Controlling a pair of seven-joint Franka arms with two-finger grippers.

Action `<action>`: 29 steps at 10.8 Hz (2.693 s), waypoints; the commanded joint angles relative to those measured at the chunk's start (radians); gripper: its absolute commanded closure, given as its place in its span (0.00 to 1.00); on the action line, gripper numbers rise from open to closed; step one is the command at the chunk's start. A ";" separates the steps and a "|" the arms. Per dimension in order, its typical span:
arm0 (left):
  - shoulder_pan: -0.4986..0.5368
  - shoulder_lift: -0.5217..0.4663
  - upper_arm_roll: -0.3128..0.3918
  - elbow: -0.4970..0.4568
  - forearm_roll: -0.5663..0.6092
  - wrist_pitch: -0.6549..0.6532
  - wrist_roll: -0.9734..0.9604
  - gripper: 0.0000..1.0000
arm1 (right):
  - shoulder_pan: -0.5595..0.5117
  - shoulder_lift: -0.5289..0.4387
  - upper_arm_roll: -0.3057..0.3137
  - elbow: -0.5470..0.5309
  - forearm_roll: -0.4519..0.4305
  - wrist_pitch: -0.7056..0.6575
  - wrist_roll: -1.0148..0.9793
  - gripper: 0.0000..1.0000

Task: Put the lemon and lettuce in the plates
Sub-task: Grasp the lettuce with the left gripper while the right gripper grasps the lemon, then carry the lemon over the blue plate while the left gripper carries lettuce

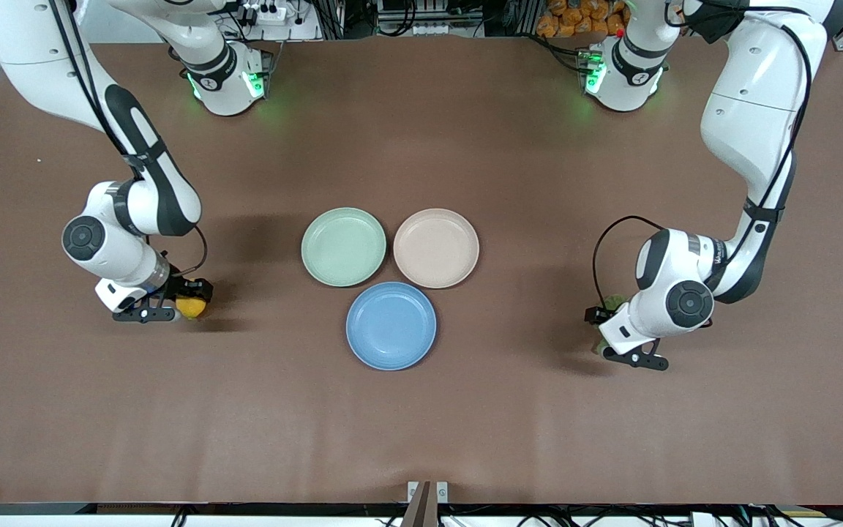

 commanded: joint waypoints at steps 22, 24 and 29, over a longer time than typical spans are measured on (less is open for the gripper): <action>0.005 -0.333 -0.255 -0.174 0.008 -0.112 -0.443 1.00 | 0.316 0.243 0.232 0.618 0.000 -0.231 0.667 1.00; -0.027 -0.322 -0.298 -0.171 0.008 -0.112 -0.542 1.00 | 0.348 0.282 0.231 0.658 -0.003 -0.207 0.687 1.00; -0.157 -0.299 -0.299 -0.150 0.008 -0.112 -0.683 1.00 | 0.428 0.404 0.222 0.660 -0.029 0.037 0.709 1.00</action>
